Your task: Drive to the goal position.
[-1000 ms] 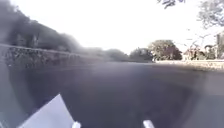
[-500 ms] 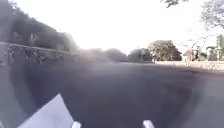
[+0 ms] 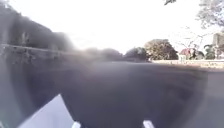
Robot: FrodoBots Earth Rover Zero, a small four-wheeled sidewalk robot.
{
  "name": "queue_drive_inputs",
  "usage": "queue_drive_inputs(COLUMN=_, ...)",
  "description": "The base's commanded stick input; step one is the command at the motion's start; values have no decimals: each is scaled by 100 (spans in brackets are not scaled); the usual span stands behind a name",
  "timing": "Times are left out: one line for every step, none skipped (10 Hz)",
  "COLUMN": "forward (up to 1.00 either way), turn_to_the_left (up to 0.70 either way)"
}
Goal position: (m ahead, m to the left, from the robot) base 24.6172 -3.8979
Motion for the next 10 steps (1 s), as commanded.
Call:
queue_drive_inputs(forward=85, turn_to_the_left=-22)
queue_drive_inputs(forward=85, turn_to_the_left=-14)
queue_drive_inputs(forward=85, turn_to_the_left=-9)
queue_drive_inputs(forward=85, turn_to_the_left=-22)
queue_drive_inputs(forward=85, turn_to_the_left=-33)
queue_drive_inputs(forward=85, turn_to_the_left=-20)
queue_drive_inputs(forward=85, turn_to_the_left=-7)
queue_drive_inputs(forward=85, turn_to_the_left=-7)
queue_drive_inputs(forward=85, turn_to_the_left=-20)
queue_drive_inputs(forward=85, turn_to_the_left=-34)
